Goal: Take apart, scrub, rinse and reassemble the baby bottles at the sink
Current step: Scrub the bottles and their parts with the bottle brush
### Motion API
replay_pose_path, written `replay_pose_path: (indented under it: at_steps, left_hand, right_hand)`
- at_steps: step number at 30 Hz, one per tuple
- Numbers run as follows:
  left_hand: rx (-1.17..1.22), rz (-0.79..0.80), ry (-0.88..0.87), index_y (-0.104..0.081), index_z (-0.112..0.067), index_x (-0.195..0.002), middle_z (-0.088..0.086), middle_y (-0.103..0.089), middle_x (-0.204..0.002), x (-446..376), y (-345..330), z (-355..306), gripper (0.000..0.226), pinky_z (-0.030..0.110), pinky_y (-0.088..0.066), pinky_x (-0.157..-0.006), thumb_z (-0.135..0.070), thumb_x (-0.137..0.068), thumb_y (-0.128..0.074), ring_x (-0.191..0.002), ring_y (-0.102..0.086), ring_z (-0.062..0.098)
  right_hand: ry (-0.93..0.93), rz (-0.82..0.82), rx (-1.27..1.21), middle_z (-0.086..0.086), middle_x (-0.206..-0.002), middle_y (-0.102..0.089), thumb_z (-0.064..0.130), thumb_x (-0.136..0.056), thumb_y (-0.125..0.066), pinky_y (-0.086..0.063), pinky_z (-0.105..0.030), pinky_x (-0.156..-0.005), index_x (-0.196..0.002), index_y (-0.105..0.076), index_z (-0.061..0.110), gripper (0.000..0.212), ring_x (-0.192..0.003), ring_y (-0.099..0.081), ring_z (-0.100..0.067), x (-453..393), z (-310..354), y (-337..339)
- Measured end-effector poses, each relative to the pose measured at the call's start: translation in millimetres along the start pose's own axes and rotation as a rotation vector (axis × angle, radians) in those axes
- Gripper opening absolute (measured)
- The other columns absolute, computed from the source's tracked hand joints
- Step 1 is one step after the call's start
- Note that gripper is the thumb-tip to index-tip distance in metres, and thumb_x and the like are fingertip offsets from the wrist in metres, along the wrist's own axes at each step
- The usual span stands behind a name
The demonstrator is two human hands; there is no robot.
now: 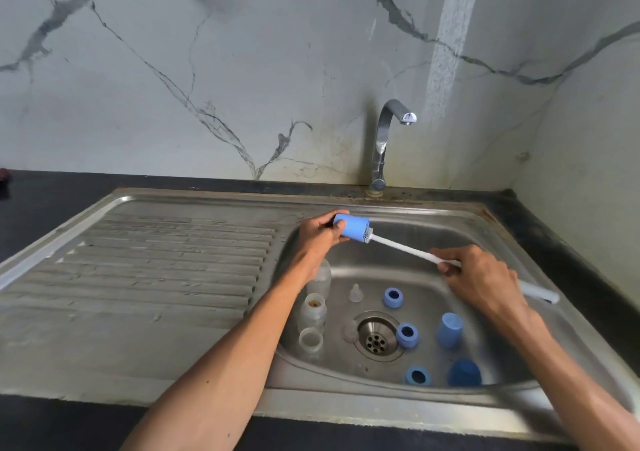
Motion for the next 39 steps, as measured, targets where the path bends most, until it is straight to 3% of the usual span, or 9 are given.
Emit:
replay_pose_path:
  at_steps: [3, 7, 10, 15, 19, 23, 30, 33, 39]
  left_hand:
    - [0.069, -0.002, 0.037, -0.060, 0.008, -0.126, 0.018, -0.063, -0.115, -1, 4, 2, 0.028, 0.032, -0.059, -0.087, 0.004, -0.099, -0.050, -0.103, -0.063, 0.026]
    - [0.027, 0.029, 0.043, -0.058, 0.009, -0.128, 0.015, -0.063, -0.112, 1, 2, 3, 0.030, 0.034, -0.058, -0.089, 0.004, -0.098, -0.053, -0.096, -0.066, 0.023]
    - [0.024, 0.049, 0.036, -0.058, 0.008, -0.128, 0.011, -0.065, -0.108, 3, -3, 2, 0.031, 0.033, -0.058, -0.090, 0.004, -0.097, -0.054, -0.099, -0.066, 0.023]
    - [0.009, 0.065, 0.001, -0.061, 0.004, -0.126, 0.014, -0.062, -0.117, 6, -10, -1, 0.031, 0.036, -0.055, -0.096, 0.008, -0.097, -0.053, -0.107, -0.062, 0.021]
    - [-0.024, 0.067, 0.000, -0.062, 0.003, -0.126, 0.016, -0.061, -0.121, 7, -9, 1, 0.030, 0.038, -0.055, -0.097, 0.006, -0.097, -0.053, -0.108, -0.063, 0.022]
    - [-0.066, 0.114, 0.019, -0.061, 0.003, -0.128, 0.018, -0.059, -0.127, 5, -14, 6, 0.032, 0.036, -0.056, -0.094, 0.006, -0.097, -0.054, -0.110, -0.062, 0.024]
    - [0.057, 0.032, 0.049, -0.062, 0.003, -0.125, 0.014, -0.063, -0.115, 1, -8, 7, 0.029, 0.034, -0.058, -0.090, 0.004, -0.097, -0.054, -0.103, -0.064, 0.022]
    - [0.010, -0.019, 0.033, -0.061, 0.006, -0.125, 0.017, -0.063, -0.114, 1, 1, 7, 0.028, 0.032, -0.060, -0.085, 0.002, -0.099, -0.053, -0.102, -0.064, 0.025]
    - [0.030, 0.031, 0.056, -0.057, 0.008, -0.129, 0.014, -0.064, -0.112, 3, -3, 3, 0.031, 0.030, -0.060, -0.084, 0.003, -0.098, -0.054, -0.094, -0.067, 0.024]
  right_hand:
    - [0.085, -0.068, -0.058, -0.001, -0.100, -0.072, 0.023, -0.096, -0.062, -0.045, -0.029, -0.064, -0.129, -0.062, 0.040, 0.037, -0.065, -0.057, -0.008, -2, 0, 13]
    - [0.125, -0.245, 0.037, -0.007, -0.100, -0.074, 0.025, -0.095, -0.061, -0.050, -0.038, -0.072, -0.127, -0.064, 0.042, 0.036, -0.080, -0.066, -0.026, 4, 2, 35]
    - [0.021, -0.155, 0.036, -0.010, -0.108, -0.072, 0.028, -0.098, -0.057, -0.044, -0.040, -0.079, -0.131, -0.060, 0.042, 0.036, -0.099, -0.065, -0.032, 4, -2, 25]
    - [-0.045, -0.020, -0.064, -0.005, -0.107, -0.071, 0.020, -0.095, -0.063, -0.050, -0.034, -0.080, -0.129, -0.065, 0.033, 0.036, -0.085, -0.062, -0.020, 2, -9, 4]
    - [0.112, -0.145, -0.106, -0.004, -0.102, -0.076, 0.012, -0.088, -0.071, -0.048, -0.045, -0.099, -0.120, -0.071, 0.029, 0.037, -0.090, -0.068, -0.024, 1, 1, 23]
    - [0.154, -0.294, 0.066, -0.009, -0.099, -0.076, 0.020, -0.092, -0.067, -0.045, -0.044, -0.091, -0.124, -0.068, 0.036, 0.036, -0.094, -0.068, -0.033, 9, 3, 41]
    - [-0.031, 0.037, -0.061, -0.002, -0.113, -0.071, 0.026, -0.094, -0.062, -0.052, -0.041, -0.086, -0.130, -0.063, 0.040, 0.038, -0.100, -0.065, -0.025, 0, -12, -4]
    - [0.080, -0.061, 0.009, -0.003, -0.104, -0.073, 0.023, -0.094, -0.063, -0.048, -0.033, -0.074, -0.128, -0.063, 0.040, 0.039, -0.084, -0.064, -0.020, 2, -1, 14]
    - [0.124, -0.232, 0.176, -0.007, -0.113, -0.072, 0.031, -0.096, -0.060, -0.045, -0.038, -0.077, -0.131, -0.059, 0.044, 0.038, -0.104, -0.065, -0.032, 12, 9, 39]
Point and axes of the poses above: each hand's wrist, its own x-axis away from the middle knuckle, its own y-axis out of the back of the hand, z = x × y, the point moved 9 cm from there along -x, towards the middle knuckle
